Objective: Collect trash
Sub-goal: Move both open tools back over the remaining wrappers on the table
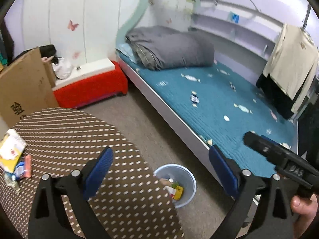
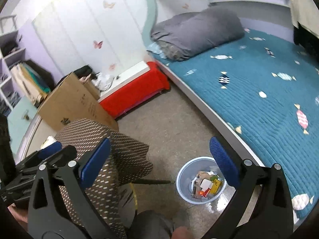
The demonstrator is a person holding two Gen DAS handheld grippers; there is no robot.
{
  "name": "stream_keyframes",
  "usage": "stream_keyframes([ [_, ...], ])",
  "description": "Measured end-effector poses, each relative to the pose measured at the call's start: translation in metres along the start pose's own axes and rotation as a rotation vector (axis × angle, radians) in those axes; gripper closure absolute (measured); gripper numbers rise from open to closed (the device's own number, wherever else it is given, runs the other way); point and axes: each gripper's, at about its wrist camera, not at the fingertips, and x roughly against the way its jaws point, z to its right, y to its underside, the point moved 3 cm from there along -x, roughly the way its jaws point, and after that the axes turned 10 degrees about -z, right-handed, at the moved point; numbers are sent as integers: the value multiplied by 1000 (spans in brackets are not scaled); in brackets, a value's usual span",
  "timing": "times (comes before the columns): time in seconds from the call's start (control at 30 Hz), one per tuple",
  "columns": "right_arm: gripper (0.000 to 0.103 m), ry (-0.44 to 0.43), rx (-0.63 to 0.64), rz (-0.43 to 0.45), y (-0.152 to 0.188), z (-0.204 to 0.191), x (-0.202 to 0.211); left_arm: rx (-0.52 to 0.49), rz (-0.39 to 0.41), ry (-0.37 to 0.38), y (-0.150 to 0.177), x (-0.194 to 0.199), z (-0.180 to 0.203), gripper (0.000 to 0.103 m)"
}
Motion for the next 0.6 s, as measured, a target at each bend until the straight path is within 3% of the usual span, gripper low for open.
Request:
stream_keyframes([
  [0.3, 6, -61, 160, -39, 8, -85, -3, 58, 89, -71, 38, 66, -53, 8],
  [0.6, 6, -106, 329, -87, 25, -185, -23, 224, 128, -174, 89, 115, -152, 8],
])
